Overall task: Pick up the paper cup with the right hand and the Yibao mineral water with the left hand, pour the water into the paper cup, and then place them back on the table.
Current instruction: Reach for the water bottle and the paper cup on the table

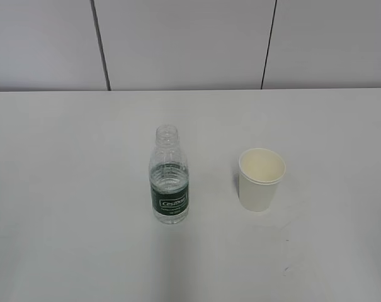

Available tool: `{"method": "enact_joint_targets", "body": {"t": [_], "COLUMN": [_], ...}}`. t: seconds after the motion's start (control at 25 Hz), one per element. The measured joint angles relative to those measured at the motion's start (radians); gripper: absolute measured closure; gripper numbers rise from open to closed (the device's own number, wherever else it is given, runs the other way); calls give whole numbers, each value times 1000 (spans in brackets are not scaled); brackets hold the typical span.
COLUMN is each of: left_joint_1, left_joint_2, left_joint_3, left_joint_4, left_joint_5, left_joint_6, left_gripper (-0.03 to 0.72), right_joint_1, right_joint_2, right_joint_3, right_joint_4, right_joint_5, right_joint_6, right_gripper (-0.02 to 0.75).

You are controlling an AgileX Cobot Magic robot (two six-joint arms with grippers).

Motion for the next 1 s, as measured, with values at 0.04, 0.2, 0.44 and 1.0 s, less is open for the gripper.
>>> {"method": "enact_joint_targets", "body": {"t": [0.04,0.2,0.44,1.0], "left_joint_1": [0,0,0,0], "left_joint_2": [0,0,0,0], "left_joint_3": [0,0,0,0], "left_joint_4": [0,0,0,0], "left_joint_5": [0,0,0,0], "left_joint_6": [0,0,0,0], "left_gripper": [220,220,220,220], "right_joint_1": [0,0,0,0], "right_joint_2": [0,0,0,0], "right_joint_3": [0,0,0,0], "right_joint_4": [0,0,0,0], "right_joint_5": [0,0,0,0], "right_joint_6": [0,0,0,0], "right_gripper": [162,162,162,162]}}
